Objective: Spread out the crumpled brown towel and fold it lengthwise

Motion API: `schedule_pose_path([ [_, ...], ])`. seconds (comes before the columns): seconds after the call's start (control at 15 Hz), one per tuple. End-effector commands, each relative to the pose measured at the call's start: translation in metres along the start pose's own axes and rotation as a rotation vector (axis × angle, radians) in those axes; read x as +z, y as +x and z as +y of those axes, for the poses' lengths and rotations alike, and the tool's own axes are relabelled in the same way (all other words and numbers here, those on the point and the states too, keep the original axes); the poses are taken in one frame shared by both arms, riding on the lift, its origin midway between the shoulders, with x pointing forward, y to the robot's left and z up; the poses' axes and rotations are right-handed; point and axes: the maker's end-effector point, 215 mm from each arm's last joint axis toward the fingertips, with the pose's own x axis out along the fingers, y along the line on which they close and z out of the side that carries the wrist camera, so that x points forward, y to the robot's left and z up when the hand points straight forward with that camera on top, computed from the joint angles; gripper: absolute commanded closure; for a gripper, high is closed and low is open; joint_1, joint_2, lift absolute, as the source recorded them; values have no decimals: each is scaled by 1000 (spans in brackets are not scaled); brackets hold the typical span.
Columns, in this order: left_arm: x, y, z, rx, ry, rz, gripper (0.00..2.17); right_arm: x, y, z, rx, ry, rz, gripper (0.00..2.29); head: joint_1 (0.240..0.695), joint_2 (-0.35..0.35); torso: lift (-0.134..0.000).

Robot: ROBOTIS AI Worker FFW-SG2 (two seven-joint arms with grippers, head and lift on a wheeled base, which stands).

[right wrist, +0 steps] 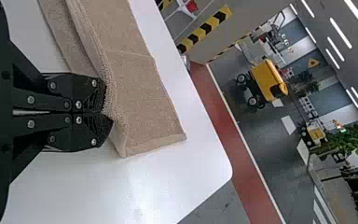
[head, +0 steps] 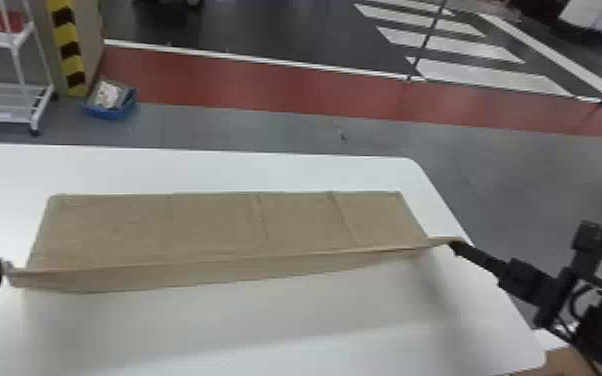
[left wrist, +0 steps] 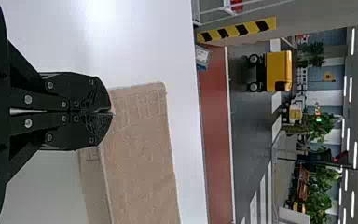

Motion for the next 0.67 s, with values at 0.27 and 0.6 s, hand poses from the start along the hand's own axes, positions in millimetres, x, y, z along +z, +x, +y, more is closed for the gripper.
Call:
schedule_pose_path([
  [0.27, 41, 51, -7, -8, 38, -42, 1349, 37, 60, 7, 1, 13, 2, 1652, 695, -283, -123],
  [0.6, 63, 86, -13, 1, 81, -33, 1349, 69, 88, 9, 1, 51, -34, 1652, 695, -272, -123],
])
